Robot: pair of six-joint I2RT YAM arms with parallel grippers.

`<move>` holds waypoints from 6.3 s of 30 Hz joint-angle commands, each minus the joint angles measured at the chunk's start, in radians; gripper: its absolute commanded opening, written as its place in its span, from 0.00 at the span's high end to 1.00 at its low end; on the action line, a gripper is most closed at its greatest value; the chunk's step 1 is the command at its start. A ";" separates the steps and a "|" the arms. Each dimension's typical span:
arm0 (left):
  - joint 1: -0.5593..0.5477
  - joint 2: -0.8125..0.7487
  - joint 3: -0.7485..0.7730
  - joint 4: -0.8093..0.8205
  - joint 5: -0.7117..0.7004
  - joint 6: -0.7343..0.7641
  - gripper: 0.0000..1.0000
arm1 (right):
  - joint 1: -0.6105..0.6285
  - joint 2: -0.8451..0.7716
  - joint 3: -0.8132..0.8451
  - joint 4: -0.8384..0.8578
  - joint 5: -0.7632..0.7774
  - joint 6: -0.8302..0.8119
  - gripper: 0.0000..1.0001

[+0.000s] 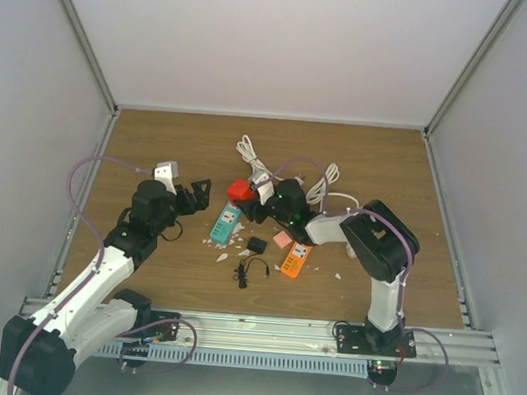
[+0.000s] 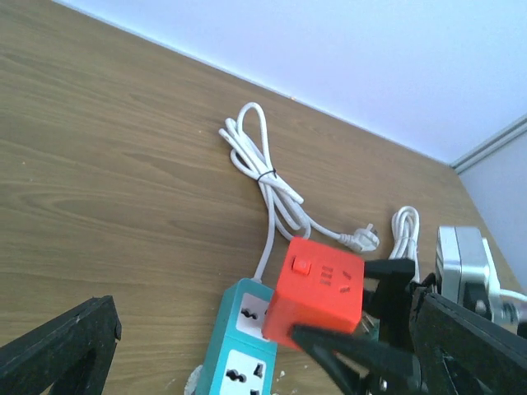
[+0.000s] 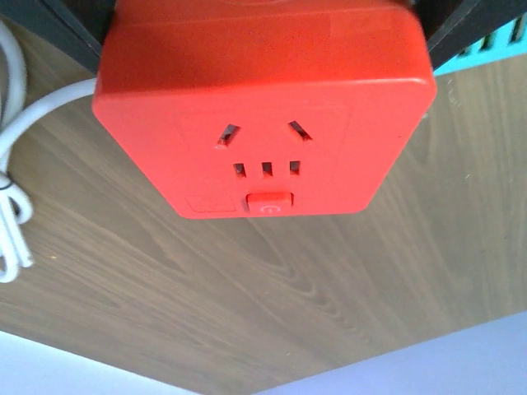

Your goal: Insert the plug

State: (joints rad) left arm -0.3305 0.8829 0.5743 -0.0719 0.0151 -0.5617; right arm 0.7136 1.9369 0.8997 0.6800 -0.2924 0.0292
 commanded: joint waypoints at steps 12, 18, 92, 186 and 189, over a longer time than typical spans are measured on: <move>0.055 0.069 -0.031 0.155 0.128 -0.004 0.01 | -0.042 0.157 0.140 0.219 -0.133 0.128 0.99; 0.067 0.081 -0.035 0.177 0.141 -0.001 0.01 | -0.044 0.188 0.146 0.224 -0.182 0.133 0.99; -0.151 0.741 0.082 0.490 0.190 0.115 1.00 | -0.022 0.243 -0.075 0.244 -0.127 0.064 0.06; -0.654 0.701 0.210 -0.160 -0.335 0.136 0.18 | -0.202 -0.954 -0.548 -0.483 0.421 0.577 0.00; -0.652 0.719 0.208 -0.126 -0.320 0.144 0.15 | -0.202 -0.954 -0.550 -0.477 0.418 0.574 0.00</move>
State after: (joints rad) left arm -0.9916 1.5776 0.7628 -0.2379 -0.3347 -0.4007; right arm 0.5194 0.9977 0.3672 0.1814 0.1284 0.6151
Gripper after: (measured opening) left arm 0.825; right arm 0.995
